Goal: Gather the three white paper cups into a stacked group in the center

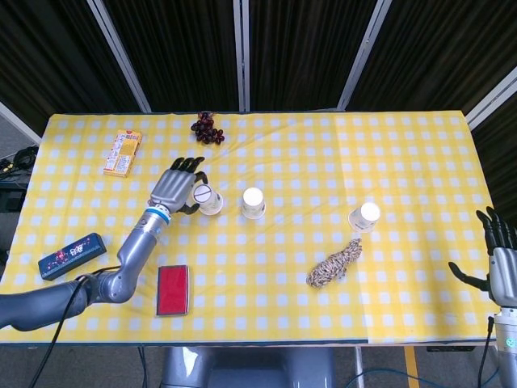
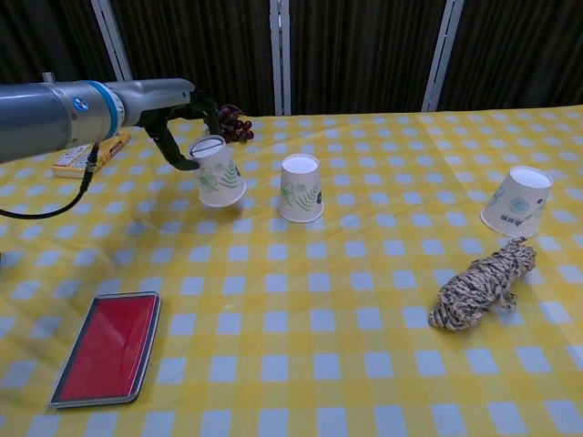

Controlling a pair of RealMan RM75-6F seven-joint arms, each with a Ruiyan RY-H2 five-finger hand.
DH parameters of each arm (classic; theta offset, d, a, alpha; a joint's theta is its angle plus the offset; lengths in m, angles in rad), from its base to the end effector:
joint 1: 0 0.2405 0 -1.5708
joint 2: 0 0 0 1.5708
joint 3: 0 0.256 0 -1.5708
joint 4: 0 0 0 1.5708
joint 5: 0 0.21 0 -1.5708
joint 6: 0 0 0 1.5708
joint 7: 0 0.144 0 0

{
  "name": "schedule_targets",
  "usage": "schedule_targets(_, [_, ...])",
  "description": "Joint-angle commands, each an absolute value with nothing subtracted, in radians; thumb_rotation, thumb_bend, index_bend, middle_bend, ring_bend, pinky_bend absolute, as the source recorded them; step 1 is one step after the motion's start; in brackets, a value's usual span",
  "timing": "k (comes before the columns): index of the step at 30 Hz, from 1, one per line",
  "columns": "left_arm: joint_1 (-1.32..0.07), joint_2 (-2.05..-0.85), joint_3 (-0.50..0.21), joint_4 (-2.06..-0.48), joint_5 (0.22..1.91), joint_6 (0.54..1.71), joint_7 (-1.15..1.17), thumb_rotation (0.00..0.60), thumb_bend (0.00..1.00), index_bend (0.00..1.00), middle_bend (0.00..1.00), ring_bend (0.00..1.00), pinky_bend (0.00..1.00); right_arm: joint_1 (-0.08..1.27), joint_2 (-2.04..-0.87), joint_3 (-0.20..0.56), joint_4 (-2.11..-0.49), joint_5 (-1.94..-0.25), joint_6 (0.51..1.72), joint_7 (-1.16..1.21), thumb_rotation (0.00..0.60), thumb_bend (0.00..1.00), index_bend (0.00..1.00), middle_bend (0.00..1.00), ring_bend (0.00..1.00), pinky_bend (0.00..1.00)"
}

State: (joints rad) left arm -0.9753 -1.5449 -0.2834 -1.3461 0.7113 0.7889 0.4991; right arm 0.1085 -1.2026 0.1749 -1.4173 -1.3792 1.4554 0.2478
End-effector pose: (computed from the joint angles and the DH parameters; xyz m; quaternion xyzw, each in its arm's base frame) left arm -0.1092 0.4181 -0.0053 -0.7314 -0.4046 -0.3222 0.4445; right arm -0.3441 -0.2151 0.1757 0.4990 -0.4172 0.4551 0.6082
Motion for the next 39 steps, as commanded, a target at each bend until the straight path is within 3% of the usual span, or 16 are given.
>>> schedule_targets(1, [-1.016, -1.592, -0.282, -1.311, 0.667, 0.788, 0.537, 0.6, 0.34, 0.35, 0.0, 0.0, 0.0, 0.106, -1.199, 0.176, -1.417, -1.377, 1.455, 0.257, 0.6, 0.08, 0.02, 0.0, 0.0, 0.0])
schedule_targets(21, [-1.114, -1.748, -0.289, -1.136, 0.614, 0.78, 0.55, 0.6, 0.34, 0.34, 0.0, 0.0, 0.0, 0.102, -1.191, 0.175, -1.409, -1.365, 1.438, 0.283, 0.6, 0.08, 0.02, 0.0, 0.0, 0.0])
schedule_targets(24, [-1.114, -1.755, -0.285, -1.124, 0.623, 0.773, 0.539, 0.6, 0.32, 0.26, 0.0, 0.0, 0.0, 0.105, -1.193, 0.173, -1.408, -1.364, 1.429, 0.279, 0.6, 0.08, 0.02, 0.0, 0.0, 0.0])
schedule_targets(29, [-1.099, -1.746, -0.274, -1.127, 0.629, 0.764, 0.519, 0.6, 0.23, 0.01, 0.0, 0.0, 0.0, 0.107, -1.193, 0.173, -1.409, -1.36, 1.423, 0.269, 0.6, 0.08, 0.02, 0.0, 0.0, 0.0])
schedule_targets(35, [-1.037, -1.682, -0.267, -1.21, 0.692, 0.832, 0.46, 0.6, 0.23, 0.0, 0.0, 0.0, 0.0, 0.108, -1.198, 0.174, -1.401, -1.346, 1.412, 0.262, 0.6, 0.07, 0.02, 0.0, 0.0, 0.0])
schedule_targets(39, [-0.926, -1.562, -0.244, -1.376, 0.807, 0.939, 0.363, 0.6, 0.23, 0.0, 0.0, 0.0, 0.0, 0.112, -1.205, 0.18, -1.392, -1.332, 1.404, 0.248, 0.6, 0.08, 0.05, 0.0, 0.0, 0.0])
